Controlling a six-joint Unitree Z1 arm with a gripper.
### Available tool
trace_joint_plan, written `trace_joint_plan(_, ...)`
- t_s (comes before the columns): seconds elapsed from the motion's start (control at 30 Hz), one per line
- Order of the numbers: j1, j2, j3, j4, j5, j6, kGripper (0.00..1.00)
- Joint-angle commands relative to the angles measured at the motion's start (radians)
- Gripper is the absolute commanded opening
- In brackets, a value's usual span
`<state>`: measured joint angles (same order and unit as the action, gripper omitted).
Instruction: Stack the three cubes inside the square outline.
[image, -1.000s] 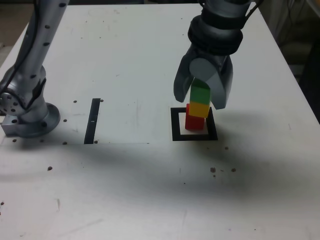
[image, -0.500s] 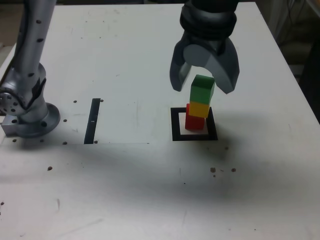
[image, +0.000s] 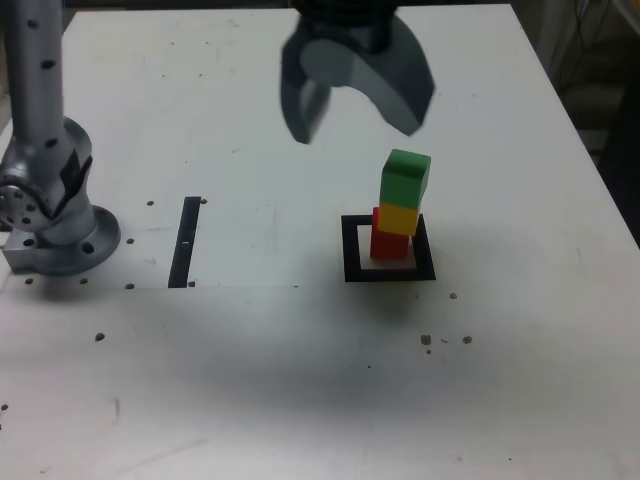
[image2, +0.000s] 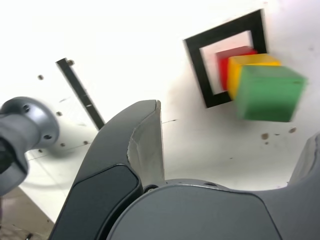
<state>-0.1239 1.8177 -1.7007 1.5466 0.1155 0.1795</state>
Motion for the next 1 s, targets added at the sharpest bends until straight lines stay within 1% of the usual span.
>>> trace_joint_plan(0.0, 0.002, -0.040, 0.038, -0.001, 0.007, -0.013, 1.00)
trace_joint_plan(0.1, 0.010, -0.087, 0.105, -0.015, 0.012, -0.031, 1.00)
trace_joint_plan(0.2, 0.023, -0.134, 0.197, -0.050, 0.012, -0.052, 1.00)
trace_joint_plan(0.4, 0.043, -0.220, 0.391, -0.158, -0.004, -0.085, 1.00)
trace_joint_plan(0.5, 0.044, -0.255, 0.462, -0.189, -0.012, -0.100, 1.00)
trace_joint_plan(0.77, 0.045, -0.310, 0.641, -0.246, -0.029, -0.161, 0.99)
trace_joint_plan(0.97, 0.045, -0.330, 0.738, -0.292, -0.052, -0.177, 0.99)
